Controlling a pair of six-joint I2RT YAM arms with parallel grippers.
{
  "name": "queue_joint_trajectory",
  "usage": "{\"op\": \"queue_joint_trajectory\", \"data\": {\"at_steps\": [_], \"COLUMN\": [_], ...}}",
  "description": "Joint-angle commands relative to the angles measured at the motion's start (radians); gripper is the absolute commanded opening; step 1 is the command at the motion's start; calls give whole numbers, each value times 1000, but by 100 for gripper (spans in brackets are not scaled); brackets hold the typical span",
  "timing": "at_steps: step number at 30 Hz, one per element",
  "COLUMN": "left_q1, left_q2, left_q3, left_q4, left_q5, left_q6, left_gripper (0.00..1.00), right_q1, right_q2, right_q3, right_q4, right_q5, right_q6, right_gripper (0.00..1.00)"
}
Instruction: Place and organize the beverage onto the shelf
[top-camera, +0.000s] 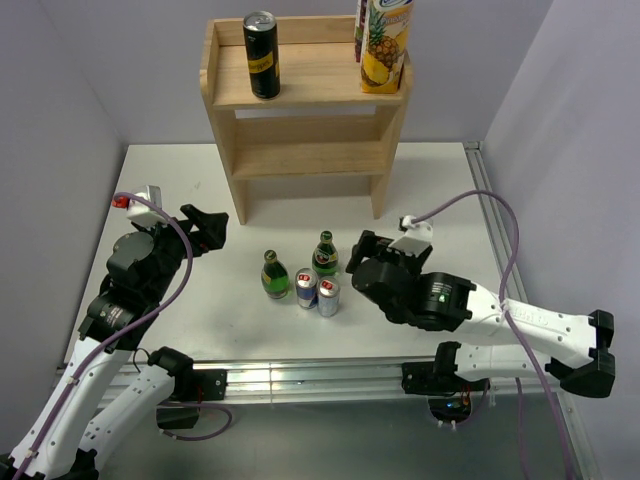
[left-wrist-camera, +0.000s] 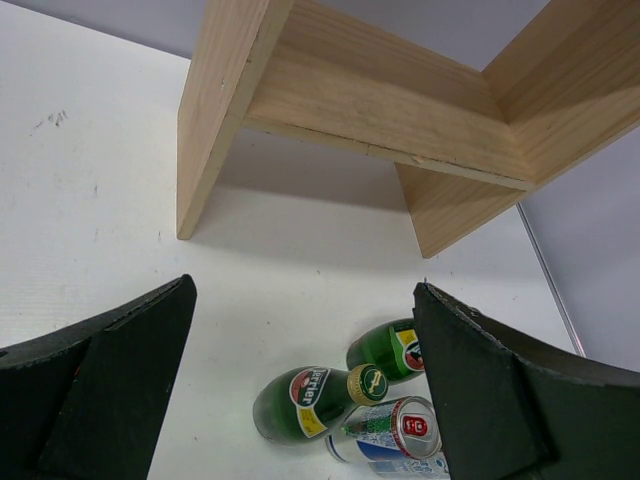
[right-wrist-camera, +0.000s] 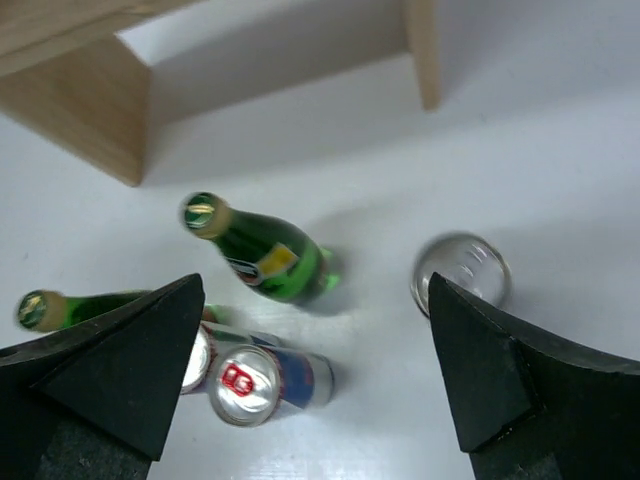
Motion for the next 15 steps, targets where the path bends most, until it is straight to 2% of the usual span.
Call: {"op": "queue_joint_trajectory", "data": {"at_steps": [1,2,5,8,15], "left_q1": [1,1,1,2,1], "left_q2": [-5,-3,0,3,11], "left_q3": [5,7,5,2,0], "left_q4": [32,31,34,32,32], "left_q5": [16,16,18,19,26], "left_q6": [7,6,6,4,6], "left_gripper": [97,97,97,97,97], "right_q1": [11,11,10,11,-1], "right_q2": [24,39,121,179,201], "right_q3": [-34,-40,-52,-81,-166], "right_q4": [-361,-448,-536,-512,-417], "right_q5": [93,77,42,19,-7], "right_q6": [472,534,700,747,754], "right_gripper": [100,100,100,100,100]}}
